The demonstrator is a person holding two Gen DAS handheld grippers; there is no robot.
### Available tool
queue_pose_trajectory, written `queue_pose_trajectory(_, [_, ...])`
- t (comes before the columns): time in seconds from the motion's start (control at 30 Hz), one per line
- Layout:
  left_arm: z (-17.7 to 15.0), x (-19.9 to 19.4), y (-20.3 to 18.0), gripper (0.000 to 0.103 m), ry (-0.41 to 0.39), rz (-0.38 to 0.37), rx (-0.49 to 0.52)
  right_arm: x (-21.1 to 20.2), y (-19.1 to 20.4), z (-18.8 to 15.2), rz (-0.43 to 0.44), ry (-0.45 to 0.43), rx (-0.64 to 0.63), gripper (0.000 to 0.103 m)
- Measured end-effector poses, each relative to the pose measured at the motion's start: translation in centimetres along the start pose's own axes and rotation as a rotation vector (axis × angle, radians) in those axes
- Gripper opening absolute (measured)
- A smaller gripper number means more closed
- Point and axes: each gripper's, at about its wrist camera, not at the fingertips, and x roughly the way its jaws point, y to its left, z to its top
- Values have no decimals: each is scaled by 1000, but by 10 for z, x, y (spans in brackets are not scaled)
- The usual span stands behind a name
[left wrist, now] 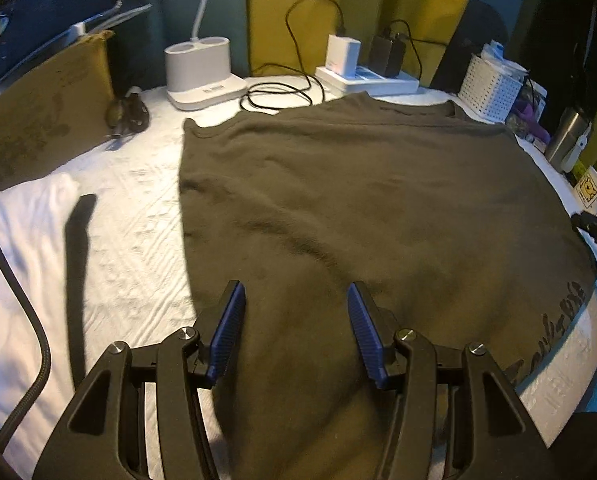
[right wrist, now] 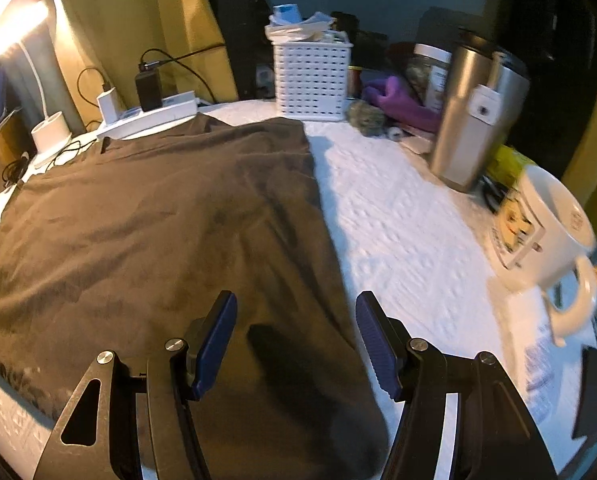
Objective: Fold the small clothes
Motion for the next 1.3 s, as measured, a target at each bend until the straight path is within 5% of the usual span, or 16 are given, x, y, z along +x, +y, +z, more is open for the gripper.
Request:
queue_pose_trajectory(0.1, [-1,9,4,54,23,2,1,11,11,7,66,1,-4,64])
queue_pose_trajectory(0.5, [2,9,27,56,17,18,-26,40,19,21,21,68,-66,65])
queue_pose_trajectory(0.77, [45,8,15,55,-61,36,42,36,20,69,36,-43,-118,65])
queue_pose_trajectory(1.3, [106,83,7,55,6,5,59,132,50,139,106,16,-116,56])
